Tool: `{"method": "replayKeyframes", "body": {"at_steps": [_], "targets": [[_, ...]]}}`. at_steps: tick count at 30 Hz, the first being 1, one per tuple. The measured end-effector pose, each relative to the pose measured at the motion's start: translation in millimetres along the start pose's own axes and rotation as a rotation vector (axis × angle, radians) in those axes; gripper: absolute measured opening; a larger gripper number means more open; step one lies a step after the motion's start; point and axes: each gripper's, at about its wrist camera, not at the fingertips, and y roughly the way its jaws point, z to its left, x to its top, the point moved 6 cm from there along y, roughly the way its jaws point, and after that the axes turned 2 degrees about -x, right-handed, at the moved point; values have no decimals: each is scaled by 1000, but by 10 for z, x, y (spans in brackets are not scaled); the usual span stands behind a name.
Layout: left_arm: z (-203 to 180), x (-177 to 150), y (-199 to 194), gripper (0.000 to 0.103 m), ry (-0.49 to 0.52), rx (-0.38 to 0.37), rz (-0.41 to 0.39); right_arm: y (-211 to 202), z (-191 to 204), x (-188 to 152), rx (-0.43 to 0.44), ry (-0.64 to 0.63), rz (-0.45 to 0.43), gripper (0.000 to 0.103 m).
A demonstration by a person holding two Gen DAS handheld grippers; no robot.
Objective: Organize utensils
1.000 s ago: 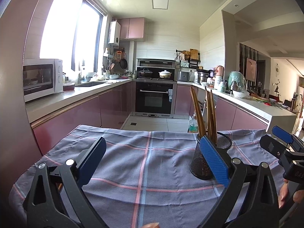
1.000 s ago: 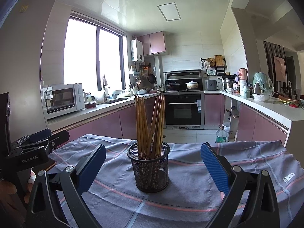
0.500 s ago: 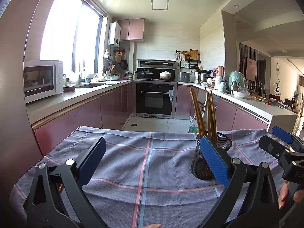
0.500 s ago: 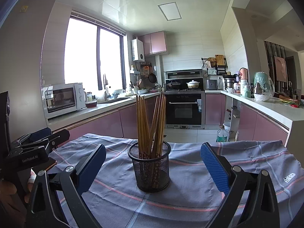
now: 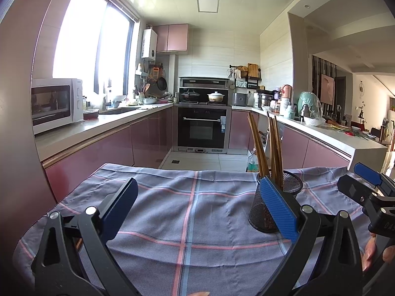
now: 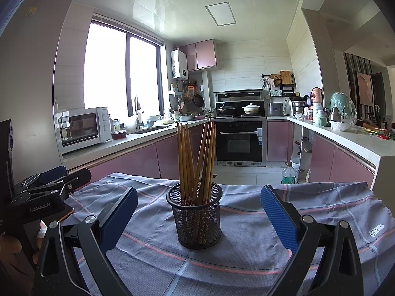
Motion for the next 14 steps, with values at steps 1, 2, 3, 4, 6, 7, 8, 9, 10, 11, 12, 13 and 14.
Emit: {"method": "replayKeyframes", "body": {"at_steps": [1,2,3,4,6,7,8,9,10,11,12,13,14], "targets": [[-1,-4,-1,97,0,3,0,3,0,-1,0,0,1,96],[2,-8,5,97,1,1,0,5,2,-4,0,-1,3,96],[-5,-15,12,97,4,-5,3,10,3,-8,0,-1,5,96],[-17,-27,18,97,7,-7,7,7,5,-13,1,-1,7,96],[-7,-51,41,97,6,0,15,14,2,-28,0,-1,12,96],[-7,-76,53,97,4,1,24,24,-5,-37,-2,-1,17,96],[10,-94,83,97,-1,1,38,38,-18,-46,-3,0,23,96],[13,-114,105,97,-6,-4,51,55,-32,-58,-5,0,28,96],[31,-142,151,97,-12,-14,72,68,-53,-75,-10,0,36,96],[49,-171,193,97,-15,-16,90,90,-90,-94,-18,-2,49,96],[69,-204,237,97,-17,-14,108,115,-131,-113,-28,-2,65,96],[84,-235,276,97,-19,-13,124,158,-197,-144,-40,3,92,96],[111,-271,329,97,-19,-10,146,205,-281,-182,-51,14,120,96]]}}
